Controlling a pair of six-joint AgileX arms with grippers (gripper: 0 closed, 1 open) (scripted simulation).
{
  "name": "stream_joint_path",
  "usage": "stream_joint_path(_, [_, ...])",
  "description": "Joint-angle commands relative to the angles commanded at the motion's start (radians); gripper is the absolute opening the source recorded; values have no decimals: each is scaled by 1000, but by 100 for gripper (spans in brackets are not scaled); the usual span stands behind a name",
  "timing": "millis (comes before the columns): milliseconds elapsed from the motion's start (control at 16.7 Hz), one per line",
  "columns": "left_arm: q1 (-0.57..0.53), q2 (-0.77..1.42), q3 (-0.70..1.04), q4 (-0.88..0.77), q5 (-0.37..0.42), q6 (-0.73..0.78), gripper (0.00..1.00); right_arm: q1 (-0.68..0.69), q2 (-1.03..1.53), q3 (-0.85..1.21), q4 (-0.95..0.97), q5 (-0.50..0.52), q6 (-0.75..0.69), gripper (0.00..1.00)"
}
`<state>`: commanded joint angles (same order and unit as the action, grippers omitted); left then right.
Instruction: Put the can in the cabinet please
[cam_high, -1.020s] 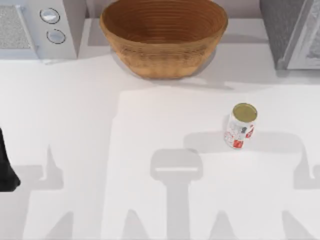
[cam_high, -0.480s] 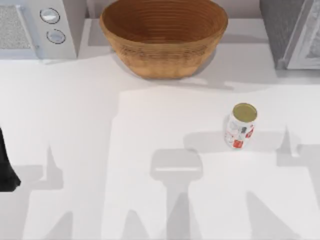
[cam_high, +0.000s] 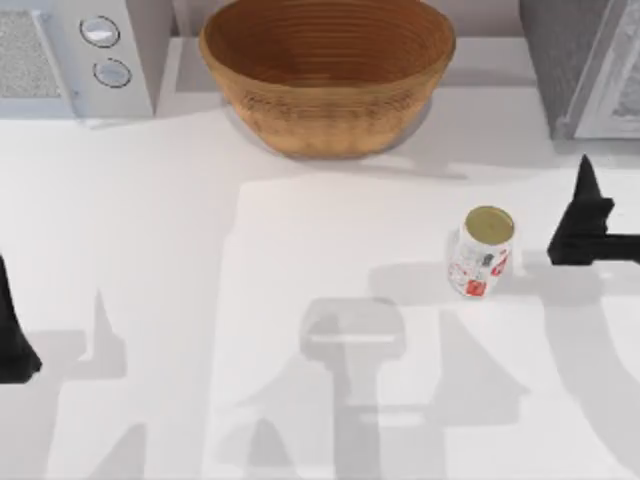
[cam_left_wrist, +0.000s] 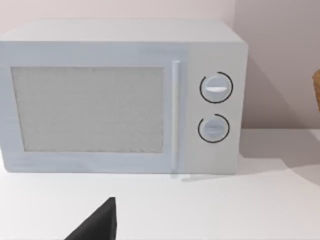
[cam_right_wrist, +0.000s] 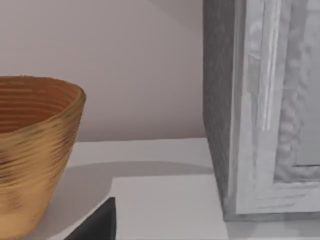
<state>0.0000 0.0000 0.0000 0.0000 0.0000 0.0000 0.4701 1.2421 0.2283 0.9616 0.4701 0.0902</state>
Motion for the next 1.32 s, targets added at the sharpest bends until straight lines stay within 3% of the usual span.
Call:
stream_joint_path(420, [0, 0, 0, 0, 0, 0, 100, 217, 641, 102, 473, 233, 26, 100])
stream_joint_path(720, [0, 0, 0, 0, 0, 0, 100, 321, 961, 155, 711, 347, 34, 100])
stream_joint_path(1320, [0, 0, 0, 0, 0, 0, 100, 350, 1074, 174, 794, 382, 34, 100])
